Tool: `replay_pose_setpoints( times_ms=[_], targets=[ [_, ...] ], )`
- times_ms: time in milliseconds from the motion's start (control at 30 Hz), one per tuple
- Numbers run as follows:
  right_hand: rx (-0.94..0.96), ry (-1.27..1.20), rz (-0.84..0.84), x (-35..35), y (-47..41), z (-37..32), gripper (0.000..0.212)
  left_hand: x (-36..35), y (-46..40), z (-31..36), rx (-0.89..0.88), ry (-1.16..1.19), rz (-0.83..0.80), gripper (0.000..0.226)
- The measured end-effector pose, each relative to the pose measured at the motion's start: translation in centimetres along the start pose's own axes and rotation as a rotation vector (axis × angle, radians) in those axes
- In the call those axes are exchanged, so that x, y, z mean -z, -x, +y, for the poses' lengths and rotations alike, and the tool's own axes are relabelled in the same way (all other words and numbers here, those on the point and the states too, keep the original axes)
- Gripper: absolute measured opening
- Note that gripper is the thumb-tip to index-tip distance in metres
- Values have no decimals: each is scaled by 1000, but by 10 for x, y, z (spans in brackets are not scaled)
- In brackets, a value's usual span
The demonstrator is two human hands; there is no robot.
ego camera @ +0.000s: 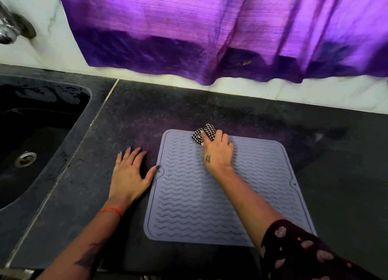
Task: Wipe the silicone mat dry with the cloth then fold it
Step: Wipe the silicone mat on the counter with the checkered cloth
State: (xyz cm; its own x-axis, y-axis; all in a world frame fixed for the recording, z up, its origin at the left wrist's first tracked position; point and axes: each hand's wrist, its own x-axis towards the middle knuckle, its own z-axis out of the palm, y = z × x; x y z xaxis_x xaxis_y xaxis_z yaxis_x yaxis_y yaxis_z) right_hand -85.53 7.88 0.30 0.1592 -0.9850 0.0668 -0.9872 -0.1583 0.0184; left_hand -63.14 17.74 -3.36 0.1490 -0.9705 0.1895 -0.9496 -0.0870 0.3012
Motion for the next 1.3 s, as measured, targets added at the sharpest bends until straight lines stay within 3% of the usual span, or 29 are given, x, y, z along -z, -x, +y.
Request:
replay_pose_setpoints(
  times_ms=[633, 767, 933, 1067, 1300],
  targets=[
    [-500, -11, 71, 0, 32, 193, 42, 1, -1, 2, -5, -36, -6, 79],
    [-521, -262, 165, 21, 31, 145, 41, 1, -1, 2, -7, -37, -3, 78],
    [-168, -429, 89, 25, 42, 5, 42, 1, 0, 2, -3, -29, -3, 79],
    [159, -279, 3, 13, 47, -76, 46, 0, -1, 1, 1, -29, -8, 78],
    [119, -87, -24, 2, 40, -66, 55, -1, -1, -2, -5, -18, -5, 78]
  ],
)
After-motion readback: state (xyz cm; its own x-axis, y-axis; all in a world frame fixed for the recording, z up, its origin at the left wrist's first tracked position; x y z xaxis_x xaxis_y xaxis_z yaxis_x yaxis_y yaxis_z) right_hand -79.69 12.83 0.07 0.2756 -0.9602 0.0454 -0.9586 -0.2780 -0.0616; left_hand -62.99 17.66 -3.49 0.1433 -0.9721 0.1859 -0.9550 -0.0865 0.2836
